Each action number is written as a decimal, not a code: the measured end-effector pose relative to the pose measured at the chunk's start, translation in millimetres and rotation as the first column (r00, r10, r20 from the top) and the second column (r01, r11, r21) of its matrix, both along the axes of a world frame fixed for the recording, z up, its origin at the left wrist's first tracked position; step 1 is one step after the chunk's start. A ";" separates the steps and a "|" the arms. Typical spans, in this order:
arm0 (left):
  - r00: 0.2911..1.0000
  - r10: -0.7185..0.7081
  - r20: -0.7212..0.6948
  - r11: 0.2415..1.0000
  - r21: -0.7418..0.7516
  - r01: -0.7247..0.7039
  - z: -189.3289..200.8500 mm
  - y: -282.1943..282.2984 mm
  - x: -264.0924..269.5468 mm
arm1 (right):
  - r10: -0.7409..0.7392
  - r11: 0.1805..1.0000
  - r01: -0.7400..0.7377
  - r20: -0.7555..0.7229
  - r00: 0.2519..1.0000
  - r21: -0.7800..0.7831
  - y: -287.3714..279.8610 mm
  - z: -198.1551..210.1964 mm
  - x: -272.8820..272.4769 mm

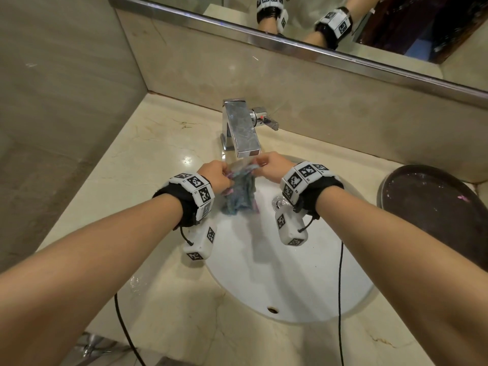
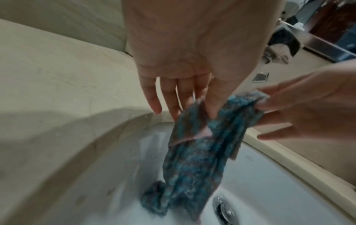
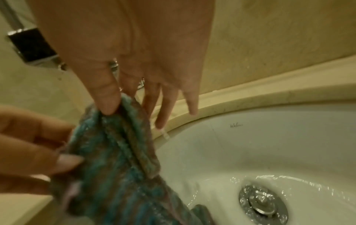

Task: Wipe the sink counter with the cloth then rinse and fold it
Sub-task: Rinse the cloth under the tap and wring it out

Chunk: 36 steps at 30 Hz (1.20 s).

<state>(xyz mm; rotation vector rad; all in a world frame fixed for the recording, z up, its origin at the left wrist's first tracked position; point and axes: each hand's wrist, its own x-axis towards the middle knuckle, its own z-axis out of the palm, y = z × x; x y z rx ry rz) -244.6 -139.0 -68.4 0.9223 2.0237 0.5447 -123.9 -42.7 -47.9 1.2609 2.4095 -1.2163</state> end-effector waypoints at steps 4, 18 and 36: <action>0.986 -0.122 -0.112 0.992 0.004 0.123 3.9 -0.8 2.1 | -0.073 0.987 0.052 -0.138 0.988 -0.150 -8.4 5.9 -1.5; 0.990 -0.043 -0.133 0.999 -0.010 0.042 2.7 6.4 -0.5 | 0.087 0.992 -0.103 0.202 0.976 0.069 1.4 -4.6 -0.6; 0.957 -0.237 -0.168 0.971 0.005 0.241 1.4 8.1 -0.5 | 0.121 0.991 -0.126 0.097 0.988 0.045 -2.7 -2.3 -5.2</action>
